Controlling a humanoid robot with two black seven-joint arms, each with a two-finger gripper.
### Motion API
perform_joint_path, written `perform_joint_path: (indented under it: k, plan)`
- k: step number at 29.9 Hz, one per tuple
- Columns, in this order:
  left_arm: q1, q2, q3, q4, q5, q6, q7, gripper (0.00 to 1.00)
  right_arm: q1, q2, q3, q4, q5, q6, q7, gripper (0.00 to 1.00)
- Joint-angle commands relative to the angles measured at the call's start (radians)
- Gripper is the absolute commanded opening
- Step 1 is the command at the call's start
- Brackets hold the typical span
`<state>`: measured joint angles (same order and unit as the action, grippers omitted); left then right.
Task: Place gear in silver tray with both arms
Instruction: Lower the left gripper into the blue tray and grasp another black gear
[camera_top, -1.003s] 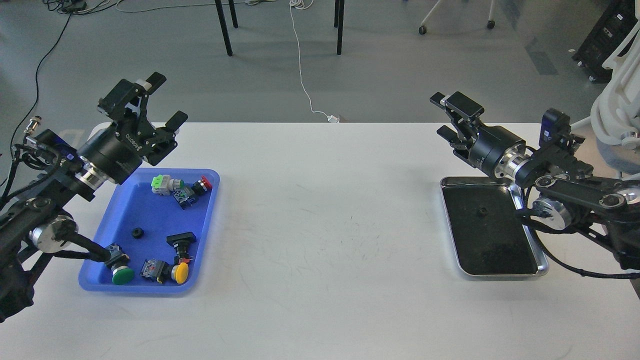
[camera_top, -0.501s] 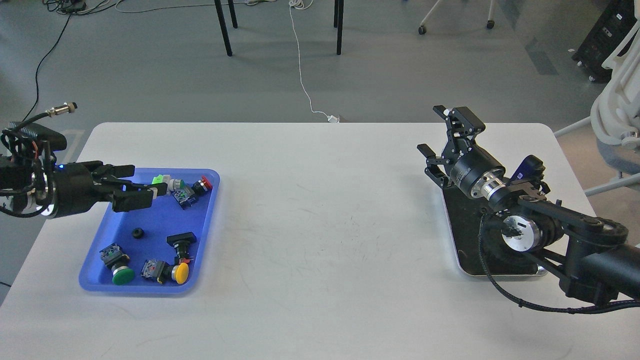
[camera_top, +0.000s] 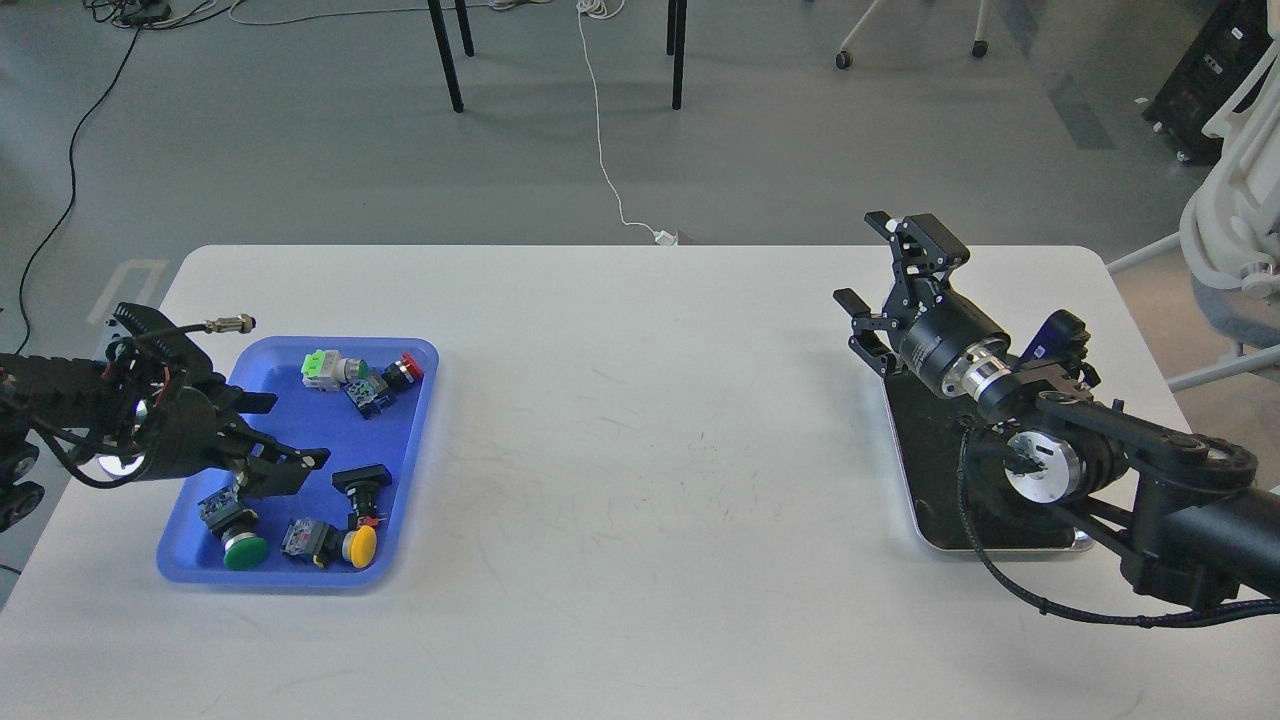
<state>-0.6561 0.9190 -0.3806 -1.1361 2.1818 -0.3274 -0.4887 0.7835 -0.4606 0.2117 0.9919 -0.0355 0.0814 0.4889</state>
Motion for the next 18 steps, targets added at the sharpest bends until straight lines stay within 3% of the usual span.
perform_joint_path:
  k: [1, 18]
  plan:
    - [-0.005, -0.015, 0.028, 0.025, 0.000, 0.022, 0.000, 0.88, 0.000, -0.004, 0.003, 0.001, 0.000, 0.000, 0.000, 0.96]
    - [0.006, -0.045, 0.040, 0.127, 0.000, 0.036, 0.000, 0.82, -0.003, -0.010, 0.002, 0.002, -0.003, 0.000, 0.000, 0.96]
